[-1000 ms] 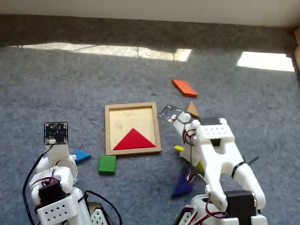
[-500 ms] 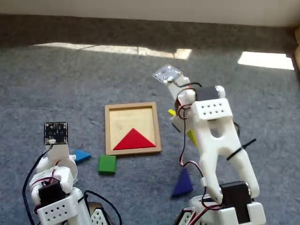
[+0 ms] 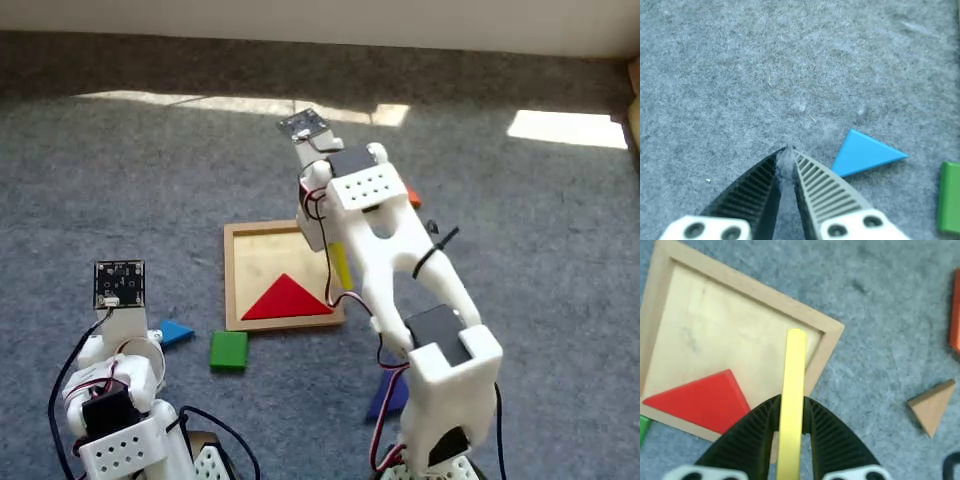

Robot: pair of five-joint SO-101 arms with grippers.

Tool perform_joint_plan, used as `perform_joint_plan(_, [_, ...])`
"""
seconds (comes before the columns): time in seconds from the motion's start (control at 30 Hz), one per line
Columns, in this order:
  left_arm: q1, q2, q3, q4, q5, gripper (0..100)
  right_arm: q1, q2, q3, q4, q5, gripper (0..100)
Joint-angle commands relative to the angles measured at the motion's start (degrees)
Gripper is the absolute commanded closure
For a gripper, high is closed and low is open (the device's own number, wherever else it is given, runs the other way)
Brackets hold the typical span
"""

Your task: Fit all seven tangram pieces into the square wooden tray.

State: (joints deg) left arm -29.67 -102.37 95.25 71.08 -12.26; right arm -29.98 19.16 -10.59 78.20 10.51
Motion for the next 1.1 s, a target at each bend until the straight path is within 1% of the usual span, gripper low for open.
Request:
perform_joint_plan(0.0, [-0.57, -1.98, -0.48, -0.79, -0.26, 99, -1.63, 0.92, -6.37, 0.4, -2.29, 99.4])
perform_joint_plan(0.2, [-0.57, -1.98, -0.48, -0.79, -0.26, 99, -2.59, 5.14, -8.92, 0.4, -5.01, 98.5])
perform_joint_plan(0.3, [-0.57, -1.98, -0.48, -0.79, -0.26, 99, -2.59, 5.85, -8.92, 0.66, -8.09, 91.5])
perform_joint_plan(0.4, [-0.57, -1.98, -0.48, -0.79, -0.26, 99, -3.38, 5.85, -10.59, 3.74, -11.08, 85.7])
perform_joint_plan(0.57, [-0.57, -1.98, -0.48, -0.79, -0.26, 99, -7.43, 6.11, -16.57, 10.15, -11.25, 85.6])
perform_joint_plan(0.77, [-0.57, -1.98, -0.48, -0.79, -0.26, 99, -12.44, 6.2, -17.45, 10.51, -11.08, 85.6])
perform_joint_plan(1.0, [-0.57, -1.98, -0.48, -0.79, -0.26, 99, -12.26, 5.85, -17.89, 12.26, -10.64, 85.8])
perform_joint_plan(1.07, [-0.57, -1.98, -0.48, -0.79, -0.26, 99, -12.26, 6.11, -17.89, 12.35, -7.38, 87.9])
